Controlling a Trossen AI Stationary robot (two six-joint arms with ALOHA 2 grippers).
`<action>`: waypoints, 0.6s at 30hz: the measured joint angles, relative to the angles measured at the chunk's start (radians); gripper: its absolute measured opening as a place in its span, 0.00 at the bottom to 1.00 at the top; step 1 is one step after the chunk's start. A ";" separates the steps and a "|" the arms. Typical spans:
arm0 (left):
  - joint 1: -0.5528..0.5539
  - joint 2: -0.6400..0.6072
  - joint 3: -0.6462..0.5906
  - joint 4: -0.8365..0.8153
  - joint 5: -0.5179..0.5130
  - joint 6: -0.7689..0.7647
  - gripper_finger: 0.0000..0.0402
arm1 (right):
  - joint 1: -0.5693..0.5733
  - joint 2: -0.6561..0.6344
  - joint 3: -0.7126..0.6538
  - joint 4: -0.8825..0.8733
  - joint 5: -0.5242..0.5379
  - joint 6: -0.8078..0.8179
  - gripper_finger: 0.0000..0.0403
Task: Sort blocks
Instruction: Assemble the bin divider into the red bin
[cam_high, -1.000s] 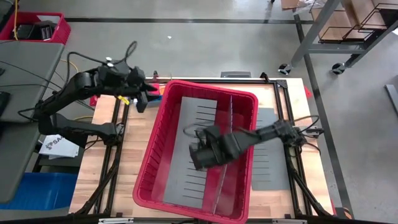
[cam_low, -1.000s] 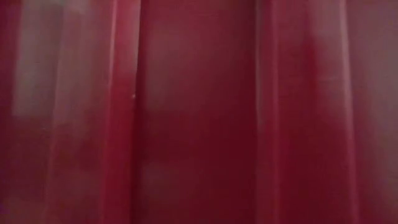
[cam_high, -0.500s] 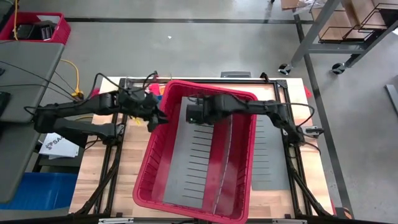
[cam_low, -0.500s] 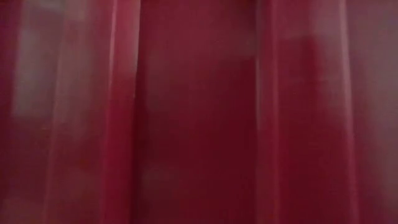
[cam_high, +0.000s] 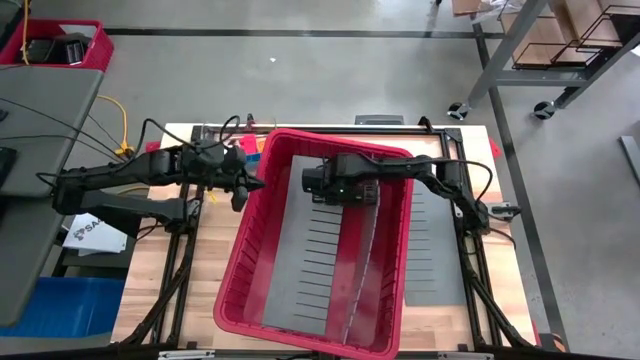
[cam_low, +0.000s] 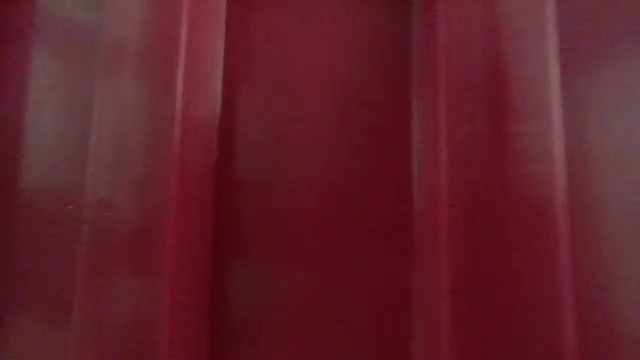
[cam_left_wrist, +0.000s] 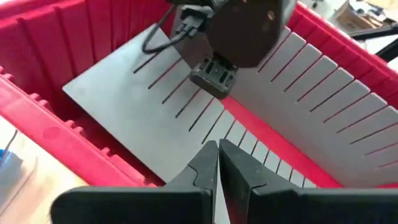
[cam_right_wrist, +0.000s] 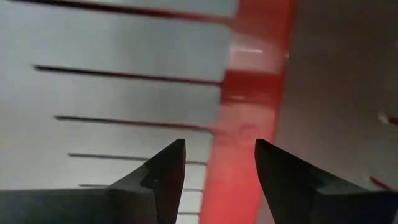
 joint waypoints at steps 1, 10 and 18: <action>-0.006 -0.001 0.000 -0.003 -0.015 0.000 0.01 | -0.002 0.000 -0.008 0.007 0.003 -0.002 0.45; -0.014 -0.024 0.000 0.013 -0.051 -0.029 0.00 | -0.034 -0.001 -0.109 0.205 0.016 -0.101 0.45; -0.014 -0.048 0.000 0.007 -0.055 -0.038 0.00 | -0.020 0.000 -0.127 0.112 -0.036 -0.205 0.45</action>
